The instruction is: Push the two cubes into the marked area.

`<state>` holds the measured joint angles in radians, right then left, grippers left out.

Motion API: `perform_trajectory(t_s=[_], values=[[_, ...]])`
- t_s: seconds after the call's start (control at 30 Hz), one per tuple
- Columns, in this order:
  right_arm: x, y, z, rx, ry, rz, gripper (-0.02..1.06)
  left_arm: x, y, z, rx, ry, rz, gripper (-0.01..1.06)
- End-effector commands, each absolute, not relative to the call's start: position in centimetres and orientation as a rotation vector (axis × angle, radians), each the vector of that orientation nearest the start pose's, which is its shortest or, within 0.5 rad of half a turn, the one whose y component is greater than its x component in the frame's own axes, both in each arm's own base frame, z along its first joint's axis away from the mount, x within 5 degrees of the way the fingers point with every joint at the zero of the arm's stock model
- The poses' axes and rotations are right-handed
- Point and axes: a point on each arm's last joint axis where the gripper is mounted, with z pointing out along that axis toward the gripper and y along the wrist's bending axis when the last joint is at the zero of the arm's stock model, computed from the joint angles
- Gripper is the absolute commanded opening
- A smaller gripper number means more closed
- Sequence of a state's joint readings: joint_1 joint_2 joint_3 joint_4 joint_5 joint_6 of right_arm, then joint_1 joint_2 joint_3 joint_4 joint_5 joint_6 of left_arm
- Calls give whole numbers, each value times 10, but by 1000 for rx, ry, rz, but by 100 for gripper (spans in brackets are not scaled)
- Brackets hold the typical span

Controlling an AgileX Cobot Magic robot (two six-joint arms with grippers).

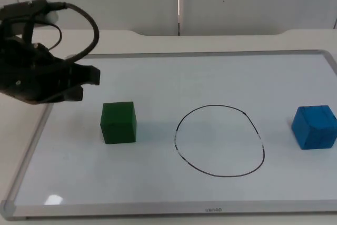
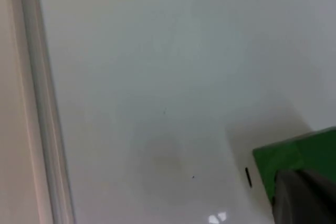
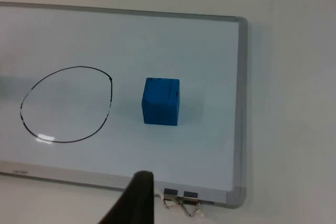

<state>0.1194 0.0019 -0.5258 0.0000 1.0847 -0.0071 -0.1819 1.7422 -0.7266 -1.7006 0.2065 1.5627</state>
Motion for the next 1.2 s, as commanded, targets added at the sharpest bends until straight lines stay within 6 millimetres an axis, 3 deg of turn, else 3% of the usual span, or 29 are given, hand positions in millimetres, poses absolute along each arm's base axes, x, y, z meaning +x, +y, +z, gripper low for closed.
perform_trajectory(t_s=[0.0,0.3,0.63,1.17], values=[[-7,-1,280,-132,2043,62,105,303,-76,131,135,2500,-393,0],[-7,-1,280,-132,2043,62,105,320,-80,110,131,2543,-397,0],[-7,-1,280,-132,2043,62,105,322,-82,85,131,2611,-416,0],[-7,-1,280,-132,2043,62,105,321,-95,87,171,2595,-499,0]])
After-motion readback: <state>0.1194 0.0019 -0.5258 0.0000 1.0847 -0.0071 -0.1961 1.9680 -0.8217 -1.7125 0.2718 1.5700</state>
